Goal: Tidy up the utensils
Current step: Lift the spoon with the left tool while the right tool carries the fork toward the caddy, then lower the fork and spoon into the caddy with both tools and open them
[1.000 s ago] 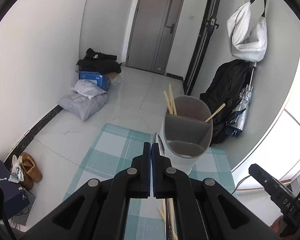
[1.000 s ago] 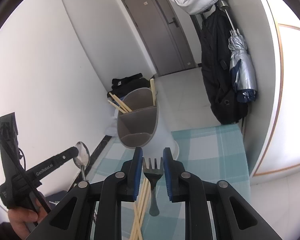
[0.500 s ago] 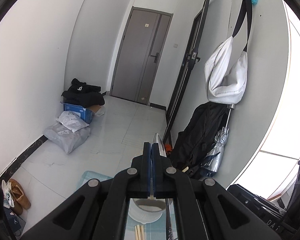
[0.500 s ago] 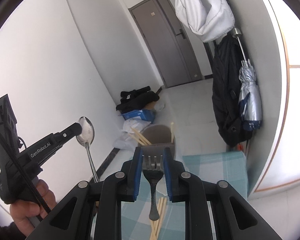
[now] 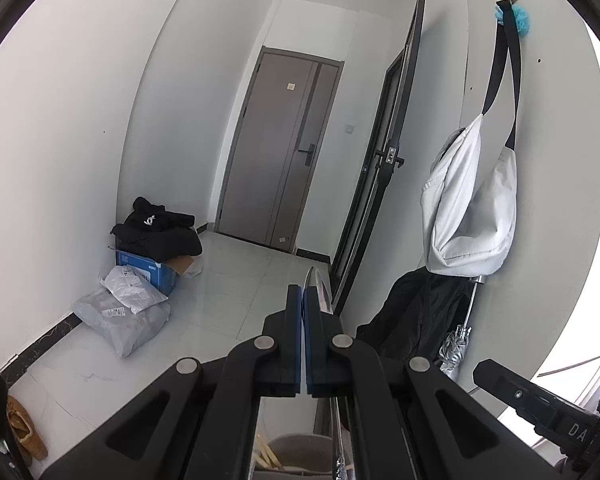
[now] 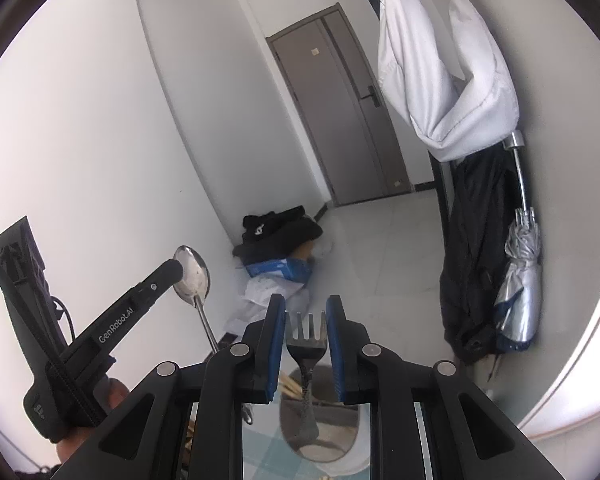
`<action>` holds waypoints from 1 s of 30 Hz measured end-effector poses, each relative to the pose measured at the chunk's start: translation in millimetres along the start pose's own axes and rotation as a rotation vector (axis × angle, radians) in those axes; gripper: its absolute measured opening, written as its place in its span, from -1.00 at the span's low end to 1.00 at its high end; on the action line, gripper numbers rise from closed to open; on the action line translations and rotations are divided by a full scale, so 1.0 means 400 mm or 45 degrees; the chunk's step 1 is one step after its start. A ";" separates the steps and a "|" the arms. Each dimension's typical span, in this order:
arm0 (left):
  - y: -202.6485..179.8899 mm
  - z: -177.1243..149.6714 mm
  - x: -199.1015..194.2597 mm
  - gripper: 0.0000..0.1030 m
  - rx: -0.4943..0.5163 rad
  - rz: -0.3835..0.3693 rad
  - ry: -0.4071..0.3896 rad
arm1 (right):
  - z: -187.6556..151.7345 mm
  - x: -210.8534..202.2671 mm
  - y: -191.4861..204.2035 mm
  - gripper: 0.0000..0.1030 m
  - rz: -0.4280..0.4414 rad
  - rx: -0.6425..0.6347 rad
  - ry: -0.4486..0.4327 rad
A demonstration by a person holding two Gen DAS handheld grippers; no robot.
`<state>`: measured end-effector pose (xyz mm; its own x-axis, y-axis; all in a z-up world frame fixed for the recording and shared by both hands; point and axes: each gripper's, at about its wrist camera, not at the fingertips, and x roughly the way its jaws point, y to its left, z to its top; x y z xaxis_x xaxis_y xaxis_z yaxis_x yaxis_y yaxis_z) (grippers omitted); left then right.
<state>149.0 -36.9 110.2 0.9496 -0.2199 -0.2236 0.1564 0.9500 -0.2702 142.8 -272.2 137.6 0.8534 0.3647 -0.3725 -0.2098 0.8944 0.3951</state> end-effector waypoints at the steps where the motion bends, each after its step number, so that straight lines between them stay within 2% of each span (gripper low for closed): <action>1: 0.002 -0.001 0.011 -1.00 0.006 0.000 -0.005 | 0.009 0.015 -0.005 -0.62 -0.004 0.002 -0.001; 8: 0.034 -0.051 0.104 -1.00 0.021 0.006 0.007 | 0.017 0.115 -0.023 -0.62 -0.029 -0.002 0.026; 13: 0.042 -0.090 0.149 -1.00 0.055 -0.046 0.018 | -0.001 0.177 -0.051 -0.62 -0.049 0.021 0.074; 17: 0.040 -0.108 0.150 -1.00 0.078 -0.079 0.002 | -0.024 0.212 -0.079 -0.62 -0.063 0.044 0.116; 22: 0.007 -0.132 0.144 -1.00 0.248 -0.046 -0.068 | -0.043 0.231 -0.088 -0.62 -0.065 0.057 0.146; 26: -0.001 -0.149 0.143 -1.00 0.316 -0.053 -0.088 | -0.050 0.230 -0.077 -0.62 -0.071 0.046 0.151; 30: 0.012 -0.162 0.142 -1.00 0.285 -0.078 -0.046 | -0.060 0.230 -0.078 -0.62 -0.084 0.044 0.156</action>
<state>186.1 -59.4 35.6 0.9449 -0.2744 -0.1784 0.2666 0.9615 -0.0665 216.5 -260.3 70.7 0.7995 0.3363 -0.4977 -0.1370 0.9089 0.3940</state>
